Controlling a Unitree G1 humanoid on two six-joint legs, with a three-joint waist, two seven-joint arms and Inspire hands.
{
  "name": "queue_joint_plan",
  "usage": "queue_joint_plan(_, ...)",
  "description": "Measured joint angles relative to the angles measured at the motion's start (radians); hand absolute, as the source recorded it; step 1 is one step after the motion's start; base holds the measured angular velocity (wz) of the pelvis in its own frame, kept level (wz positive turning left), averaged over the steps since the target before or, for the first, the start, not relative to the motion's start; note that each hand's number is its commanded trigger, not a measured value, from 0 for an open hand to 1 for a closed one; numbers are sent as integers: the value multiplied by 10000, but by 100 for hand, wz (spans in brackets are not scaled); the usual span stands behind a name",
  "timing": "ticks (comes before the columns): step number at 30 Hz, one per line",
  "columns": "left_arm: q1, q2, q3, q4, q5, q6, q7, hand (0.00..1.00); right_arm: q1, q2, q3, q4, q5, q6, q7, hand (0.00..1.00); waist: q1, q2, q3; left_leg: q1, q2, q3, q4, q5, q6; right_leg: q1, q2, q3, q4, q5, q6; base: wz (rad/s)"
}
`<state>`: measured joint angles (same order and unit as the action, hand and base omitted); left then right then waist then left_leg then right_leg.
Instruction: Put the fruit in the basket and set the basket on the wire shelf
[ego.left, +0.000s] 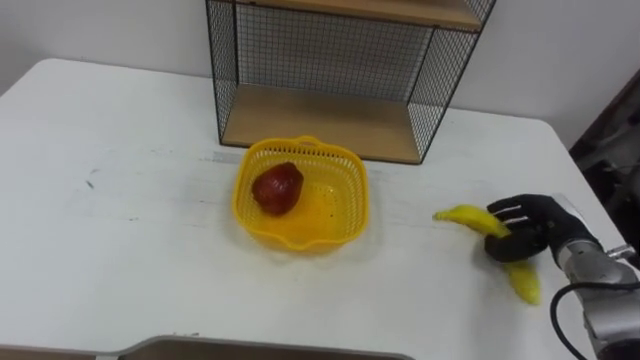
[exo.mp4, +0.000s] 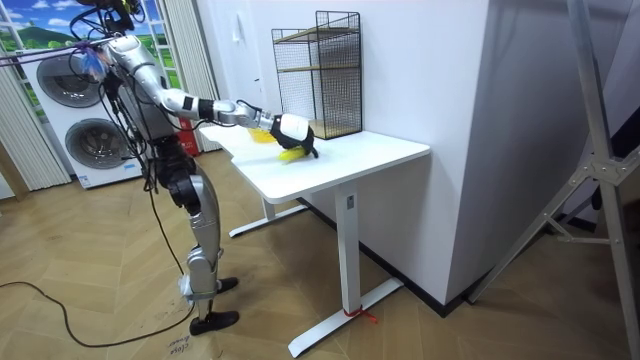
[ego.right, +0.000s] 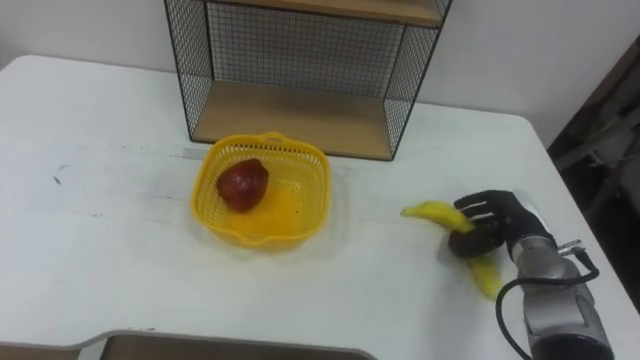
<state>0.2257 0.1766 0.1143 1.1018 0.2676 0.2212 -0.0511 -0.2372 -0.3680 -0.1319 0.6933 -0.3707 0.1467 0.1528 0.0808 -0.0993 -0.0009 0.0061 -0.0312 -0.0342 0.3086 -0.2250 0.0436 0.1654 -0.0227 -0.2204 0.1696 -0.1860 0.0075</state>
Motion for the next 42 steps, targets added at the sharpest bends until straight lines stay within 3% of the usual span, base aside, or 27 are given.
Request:
queue_joint_plan(27,-153,-12,2,163,14,173,711,0,70,116,-6,239,70,-16,-417,100,105,52,-26,44,25,-45,-8,-30,-76,-14,70,47,-2,10,-17,0)
queue_joint_plan(36,-295,-17,-3,174,-16,114,607,0,693,228,675,-2352,-713,632,338,100,66,135,-61,-162,12,56,5,-14,-49,-224,71,237,18,26,-45,-6)
queue_joint_plan(39,-356,-21,-11,154,-21,3,614,0,1013,320,998,-3681,-778,738,789,100,63,249,20,-162,14,156,-7,-19,-41,-242,55,268,20,26,-44,-3)
queue_joint_plan(42,-401,-13,-41,149,-28,-70,588,0,1022,321,1254,-4806,-1147,738,1161,100,54,300,52,-203,21,185,-17,-17,-39,-309,54,298,21,26,-45,-3)
